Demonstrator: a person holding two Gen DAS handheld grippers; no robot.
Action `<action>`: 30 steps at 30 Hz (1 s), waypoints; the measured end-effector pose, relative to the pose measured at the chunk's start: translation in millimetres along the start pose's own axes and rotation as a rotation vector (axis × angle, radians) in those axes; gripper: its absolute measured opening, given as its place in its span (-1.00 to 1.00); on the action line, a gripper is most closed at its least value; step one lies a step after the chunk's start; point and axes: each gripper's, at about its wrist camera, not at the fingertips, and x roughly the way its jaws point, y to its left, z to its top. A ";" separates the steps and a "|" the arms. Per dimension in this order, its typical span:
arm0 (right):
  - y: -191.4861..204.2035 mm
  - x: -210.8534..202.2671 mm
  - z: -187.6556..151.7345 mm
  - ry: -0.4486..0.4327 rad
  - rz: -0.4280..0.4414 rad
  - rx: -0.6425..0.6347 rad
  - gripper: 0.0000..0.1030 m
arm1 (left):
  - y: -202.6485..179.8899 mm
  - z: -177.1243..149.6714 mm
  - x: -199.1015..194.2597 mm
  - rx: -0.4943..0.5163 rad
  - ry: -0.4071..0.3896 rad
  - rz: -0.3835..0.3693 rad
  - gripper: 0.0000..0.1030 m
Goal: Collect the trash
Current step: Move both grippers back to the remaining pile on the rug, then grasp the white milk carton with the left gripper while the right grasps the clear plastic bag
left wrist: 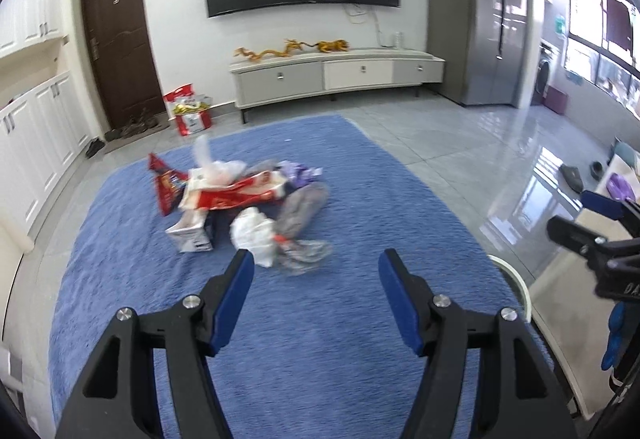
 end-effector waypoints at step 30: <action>128.5 76.3 21.4 0.121 0.284 -0.176 0.91 | 162.1 -58.4 34.7 -0.331 0.079 0.020 0.34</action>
